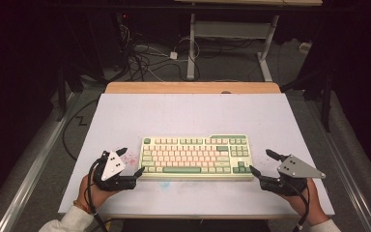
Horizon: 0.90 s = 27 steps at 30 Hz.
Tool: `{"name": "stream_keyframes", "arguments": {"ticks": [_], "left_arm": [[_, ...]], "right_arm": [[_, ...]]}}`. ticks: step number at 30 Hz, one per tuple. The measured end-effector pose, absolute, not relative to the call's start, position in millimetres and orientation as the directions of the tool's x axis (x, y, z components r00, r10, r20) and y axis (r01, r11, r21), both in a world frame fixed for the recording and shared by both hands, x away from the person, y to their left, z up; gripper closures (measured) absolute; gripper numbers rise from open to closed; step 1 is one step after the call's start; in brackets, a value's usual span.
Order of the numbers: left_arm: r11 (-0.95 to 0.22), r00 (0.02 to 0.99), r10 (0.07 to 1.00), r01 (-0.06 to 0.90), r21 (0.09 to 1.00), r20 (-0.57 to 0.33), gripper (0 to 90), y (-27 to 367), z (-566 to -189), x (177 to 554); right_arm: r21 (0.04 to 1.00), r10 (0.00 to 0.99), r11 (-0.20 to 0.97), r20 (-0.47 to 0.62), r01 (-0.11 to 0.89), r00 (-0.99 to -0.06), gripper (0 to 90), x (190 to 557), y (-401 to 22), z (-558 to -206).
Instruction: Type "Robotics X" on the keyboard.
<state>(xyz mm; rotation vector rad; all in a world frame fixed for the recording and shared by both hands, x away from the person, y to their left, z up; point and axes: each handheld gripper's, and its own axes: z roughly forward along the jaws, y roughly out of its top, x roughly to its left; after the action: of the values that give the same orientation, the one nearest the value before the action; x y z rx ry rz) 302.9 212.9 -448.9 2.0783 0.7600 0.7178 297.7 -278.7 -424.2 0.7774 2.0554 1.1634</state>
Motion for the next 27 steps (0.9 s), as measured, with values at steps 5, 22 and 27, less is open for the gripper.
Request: {"name": "stream_keyframes", "arguments": {"ticks": [5,22,27], "left_arm": [[-0.512,0.667,0.709,0.266,0.817,0.227,15.2,208.4,-447.9,305.0],[-0.537,0.699,0.673,0.237,0.809,0.242,15.3,190.2,-442.4,311.0],[-0.542,0.706,0.665,0.231,0.808,0.244,15.3,186.1,-441.6,312.4]], "right_arm": [[0.880,0.739,0.439,-0.240,0.181,-0.629,26.6,300.5,-272.6,-424.8],[0.871,0.718,0.459,-0.249,0.173,-0.650,27.2,308.1,-251.1,-423.8],[0.870,0.712,0.463,-0.251,0.170,-0.656,27.2,310.1,-246.8,-423.6]]}}
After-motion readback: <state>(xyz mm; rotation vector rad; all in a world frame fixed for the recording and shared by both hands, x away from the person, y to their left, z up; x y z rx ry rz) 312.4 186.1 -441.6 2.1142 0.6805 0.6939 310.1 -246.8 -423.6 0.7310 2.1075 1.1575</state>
